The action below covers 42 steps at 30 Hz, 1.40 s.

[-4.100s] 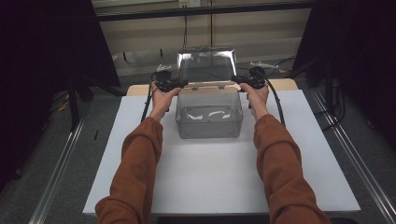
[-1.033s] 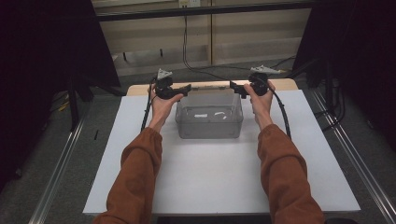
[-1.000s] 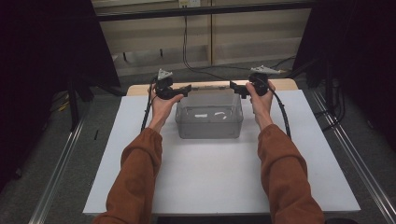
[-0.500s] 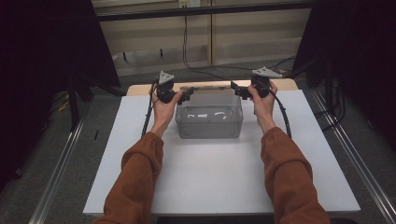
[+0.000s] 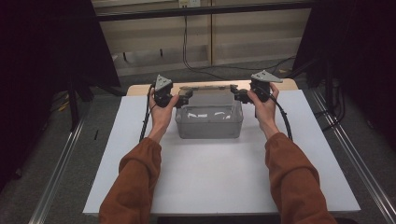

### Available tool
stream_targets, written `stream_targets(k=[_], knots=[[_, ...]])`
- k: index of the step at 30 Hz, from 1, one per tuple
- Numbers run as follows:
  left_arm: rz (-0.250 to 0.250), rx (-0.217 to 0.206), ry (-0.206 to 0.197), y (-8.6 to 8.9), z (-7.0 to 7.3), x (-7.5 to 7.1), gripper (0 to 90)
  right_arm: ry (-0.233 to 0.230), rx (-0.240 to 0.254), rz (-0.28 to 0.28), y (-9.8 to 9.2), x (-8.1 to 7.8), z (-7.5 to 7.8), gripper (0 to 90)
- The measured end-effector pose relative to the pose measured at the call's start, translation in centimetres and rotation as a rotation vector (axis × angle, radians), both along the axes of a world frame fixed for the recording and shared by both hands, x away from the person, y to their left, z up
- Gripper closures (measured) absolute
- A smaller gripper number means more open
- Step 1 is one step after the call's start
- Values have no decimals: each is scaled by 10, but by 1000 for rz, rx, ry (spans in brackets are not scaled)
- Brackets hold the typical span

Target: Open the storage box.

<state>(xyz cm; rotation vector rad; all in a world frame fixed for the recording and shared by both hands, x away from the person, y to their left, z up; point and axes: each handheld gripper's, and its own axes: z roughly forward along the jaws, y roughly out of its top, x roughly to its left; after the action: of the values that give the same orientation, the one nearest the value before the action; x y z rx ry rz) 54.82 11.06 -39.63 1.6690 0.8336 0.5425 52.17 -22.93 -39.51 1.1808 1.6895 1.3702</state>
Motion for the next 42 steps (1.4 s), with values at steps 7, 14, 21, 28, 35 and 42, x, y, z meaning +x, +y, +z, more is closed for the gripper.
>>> stream_targets(k=[7,14,21,28,35,42], knots=[[25,-20,-7,3,-4,-13,36,-28,-9,12,5,-16,0,4],[15,-37,-32,8,-6,-25,36,-45,-33,5,4,-27,2,1],[40,-26,-43,20,-8,-38,36,-70,-57,-7,1,-40,4,0],[62,-3,-70,33,-3,-46,36,-85,-64,-8,-6,-54,5,0],[49,9,-95,40,-1,-59,37,-99,-80,-12,-12,-70,4,0],[38,-1,-112,44,1,-74,37,-115,-83,-17,-16,-84,3,0]])
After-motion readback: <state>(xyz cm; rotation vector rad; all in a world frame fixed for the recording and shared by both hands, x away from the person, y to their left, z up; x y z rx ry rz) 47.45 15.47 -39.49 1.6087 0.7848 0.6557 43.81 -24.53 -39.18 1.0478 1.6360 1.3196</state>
